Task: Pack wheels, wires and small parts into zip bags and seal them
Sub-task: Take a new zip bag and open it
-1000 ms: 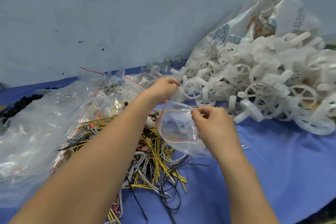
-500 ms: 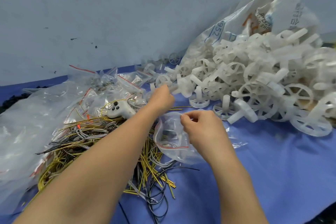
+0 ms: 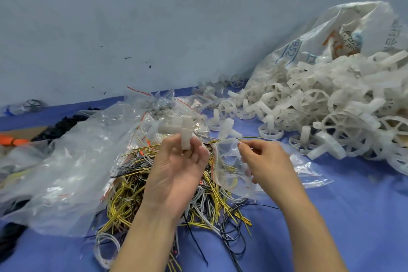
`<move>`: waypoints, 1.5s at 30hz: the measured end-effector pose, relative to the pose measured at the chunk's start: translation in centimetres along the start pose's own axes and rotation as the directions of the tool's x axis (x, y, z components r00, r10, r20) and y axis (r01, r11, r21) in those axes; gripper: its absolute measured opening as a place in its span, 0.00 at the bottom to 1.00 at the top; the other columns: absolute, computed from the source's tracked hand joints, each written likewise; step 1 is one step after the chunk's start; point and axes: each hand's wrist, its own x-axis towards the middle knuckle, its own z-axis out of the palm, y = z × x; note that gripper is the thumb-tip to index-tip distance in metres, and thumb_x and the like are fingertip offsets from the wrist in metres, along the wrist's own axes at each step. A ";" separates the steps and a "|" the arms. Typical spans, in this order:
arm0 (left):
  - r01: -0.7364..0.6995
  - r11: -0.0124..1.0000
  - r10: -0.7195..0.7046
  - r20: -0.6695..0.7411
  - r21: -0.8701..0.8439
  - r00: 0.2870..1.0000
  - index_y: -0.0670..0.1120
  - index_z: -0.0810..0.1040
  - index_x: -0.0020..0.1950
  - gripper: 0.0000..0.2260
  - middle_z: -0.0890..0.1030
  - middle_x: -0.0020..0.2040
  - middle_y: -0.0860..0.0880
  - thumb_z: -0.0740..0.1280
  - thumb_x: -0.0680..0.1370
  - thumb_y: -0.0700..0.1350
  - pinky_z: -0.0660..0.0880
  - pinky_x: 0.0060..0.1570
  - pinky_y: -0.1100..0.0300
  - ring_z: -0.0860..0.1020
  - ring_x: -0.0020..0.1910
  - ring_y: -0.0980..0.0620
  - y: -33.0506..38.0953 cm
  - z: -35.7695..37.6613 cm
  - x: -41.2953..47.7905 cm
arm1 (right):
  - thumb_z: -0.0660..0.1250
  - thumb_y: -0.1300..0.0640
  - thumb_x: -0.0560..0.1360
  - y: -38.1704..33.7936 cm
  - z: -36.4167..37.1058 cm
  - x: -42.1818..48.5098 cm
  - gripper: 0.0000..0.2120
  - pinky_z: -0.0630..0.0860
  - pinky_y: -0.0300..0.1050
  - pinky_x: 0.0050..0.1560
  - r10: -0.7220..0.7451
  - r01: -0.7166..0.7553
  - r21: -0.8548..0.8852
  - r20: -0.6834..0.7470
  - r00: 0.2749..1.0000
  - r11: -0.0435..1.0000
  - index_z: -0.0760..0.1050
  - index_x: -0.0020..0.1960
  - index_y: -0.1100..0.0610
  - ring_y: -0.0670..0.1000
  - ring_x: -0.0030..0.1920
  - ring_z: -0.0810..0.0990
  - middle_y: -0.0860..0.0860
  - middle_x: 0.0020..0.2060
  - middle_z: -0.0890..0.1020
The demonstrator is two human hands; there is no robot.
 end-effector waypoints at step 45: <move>-0.173 0.172 -0.200 0.206 0.970 0.958 0.48 0.77 0.50 0.10 0.78 0.38 0.60 0.60 0.79 0.34 0.72 0.41 0.71 0.74 0.37 0.67 -2.8 -1.0 1.0 | 0.64 0.45 0.78 -2.9 4.8 -4.5 0.06 0.65 0.46 0.40 -0.333 0.230 -0.425 -0.187 0.924 0.875 0.76 0.51 0.46 0.49 0.46 0.77 0.43 0.47 0.80</move>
